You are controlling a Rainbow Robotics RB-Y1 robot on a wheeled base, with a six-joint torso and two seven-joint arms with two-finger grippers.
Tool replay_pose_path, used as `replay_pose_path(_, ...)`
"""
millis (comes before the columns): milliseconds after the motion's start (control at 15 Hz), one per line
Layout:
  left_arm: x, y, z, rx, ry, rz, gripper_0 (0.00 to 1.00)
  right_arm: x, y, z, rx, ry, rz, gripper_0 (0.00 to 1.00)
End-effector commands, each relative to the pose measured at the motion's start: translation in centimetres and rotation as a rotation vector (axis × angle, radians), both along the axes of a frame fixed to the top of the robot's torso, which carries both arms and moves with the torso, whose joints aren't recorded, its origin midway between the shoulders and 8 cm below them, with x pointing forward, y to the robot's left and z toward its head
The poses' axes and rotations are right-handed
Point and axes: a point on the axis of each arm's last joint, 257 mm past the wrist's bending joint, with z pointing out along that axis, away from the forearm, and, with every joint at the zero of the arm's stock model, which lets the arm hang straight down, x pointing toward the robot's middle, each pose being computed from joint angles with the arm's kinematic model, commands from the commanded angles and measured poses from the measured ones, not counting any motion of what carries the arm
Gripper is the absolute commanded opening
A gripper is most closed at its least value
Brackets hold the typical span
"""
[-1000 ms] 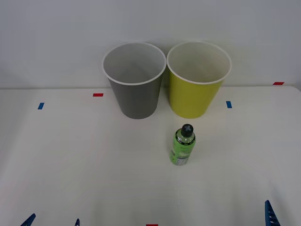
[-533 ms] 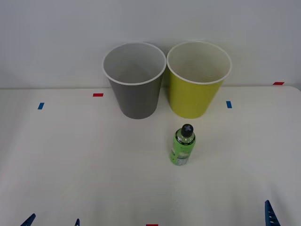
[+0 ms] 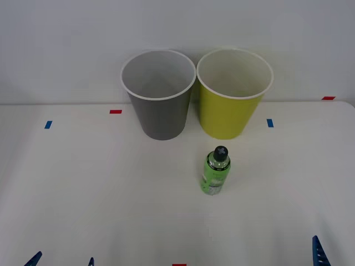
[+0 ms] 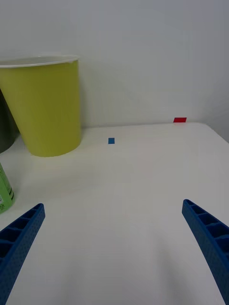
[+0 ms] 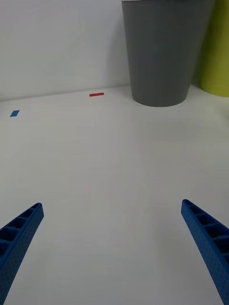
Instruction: Put cans in the gray bin and PET bottles in the light green bin.
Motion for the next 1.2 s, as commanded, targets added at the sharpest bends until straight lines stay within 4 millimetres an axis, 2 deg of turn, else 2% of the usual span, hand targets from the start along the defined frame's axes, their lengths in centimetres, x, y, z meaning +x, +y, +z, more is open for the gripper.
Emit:
replay_pose_path(67, 0.0, 0.0, 0.0, 0.0, 0.0, 0.0, 1.0, 0.0, 0.0, 0.0, 0.0, 0.0, 0.0, 1.0)
replay_pose_path(1200, 0.0, 0.0, 0.0, 0.0, 0.0, 0.0, 1.0, 0.0, 0.0, 0.0, 0.0, 0.0, 0.0, 1.0)
